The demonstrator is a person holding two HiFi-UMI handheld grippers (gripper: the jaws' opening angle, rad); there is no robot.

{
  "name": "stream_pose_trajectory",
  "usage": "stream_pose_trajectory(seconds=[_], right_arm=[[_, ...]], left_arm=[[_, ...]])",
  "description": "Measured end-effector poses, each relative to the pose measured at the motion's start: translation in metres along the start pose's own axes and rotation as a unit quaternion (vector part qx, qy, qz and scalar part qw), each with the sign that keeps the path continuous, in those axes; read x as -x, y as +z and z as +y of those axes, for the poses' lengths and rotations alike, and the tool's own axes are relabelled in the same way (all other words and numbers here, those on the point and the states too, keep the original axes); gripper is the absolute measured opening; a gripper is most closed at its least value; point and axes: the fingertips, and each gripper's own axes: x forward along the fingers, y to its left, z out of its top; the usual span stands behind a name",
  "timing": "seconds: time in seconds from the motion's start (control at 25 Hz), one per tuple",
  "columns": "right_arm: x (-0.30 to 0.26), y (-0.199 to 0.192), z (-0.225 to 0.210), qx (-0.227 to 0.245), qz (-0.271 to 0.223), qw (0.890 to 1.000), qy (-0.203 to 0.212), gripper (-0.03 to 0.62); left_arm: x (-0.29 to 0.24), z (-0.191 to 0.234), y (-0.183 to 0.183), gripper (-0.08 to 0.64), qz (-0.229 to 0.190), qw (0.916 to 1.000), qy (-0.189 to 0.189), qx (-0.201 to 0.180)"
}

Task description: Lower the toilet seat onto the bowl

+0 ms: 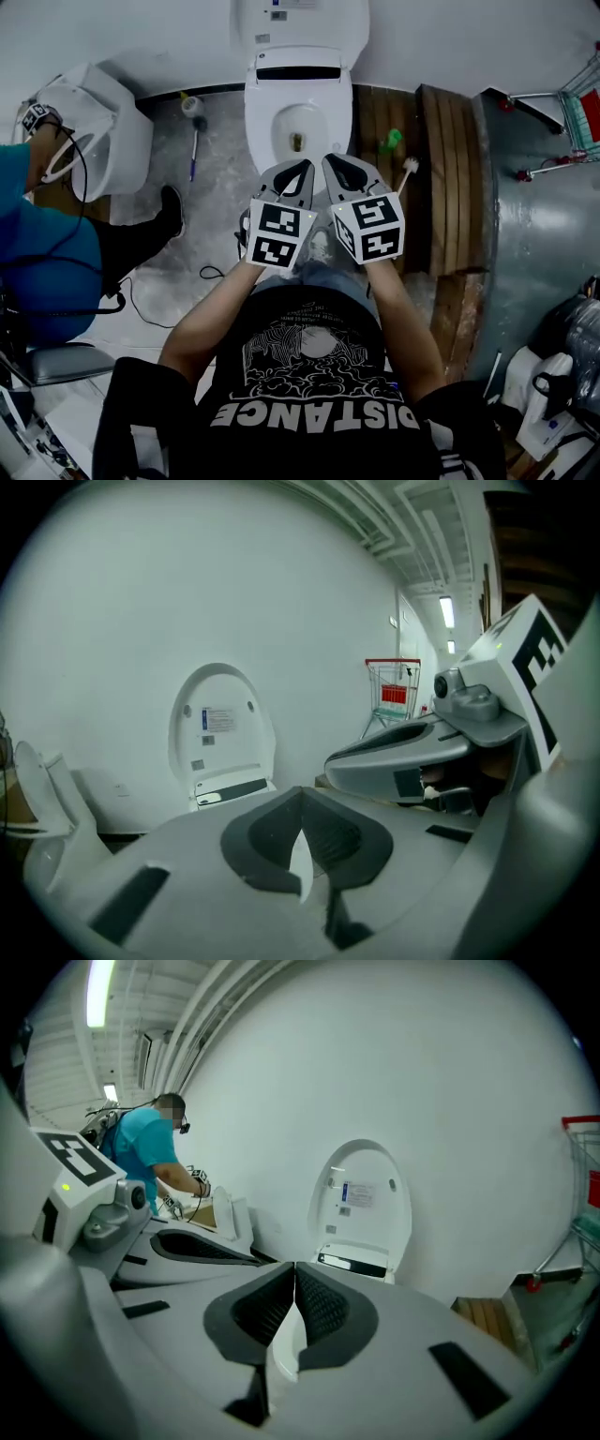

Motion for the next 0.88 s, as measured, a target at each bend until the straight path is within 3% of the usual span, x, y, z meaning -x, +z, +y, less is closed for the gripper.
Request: stream_pose_trajectory(seconds=[0.32,0.48,0.88], right_arm=[[0.031,0.033,0.008,-0.051,-0.048,0.997,-0.011,0.017],[0.036,0.035,0.017,-0.025,-0.047,0.998,-0.015,0.015],[0.033,0.031,0.032,-0.016,-0.036,0.999,-0.012,0.015]], left_arm=[[0.032,0.004,0.034,0.012,-0.043,0.9967,0.011,0.068],[0.038,0.004,0.036,0.012,-0.048,0.9964,0.015,0.069],[0.044,0.005,0.030,0.011,-0.041,0.9970,0.012,0.065]])
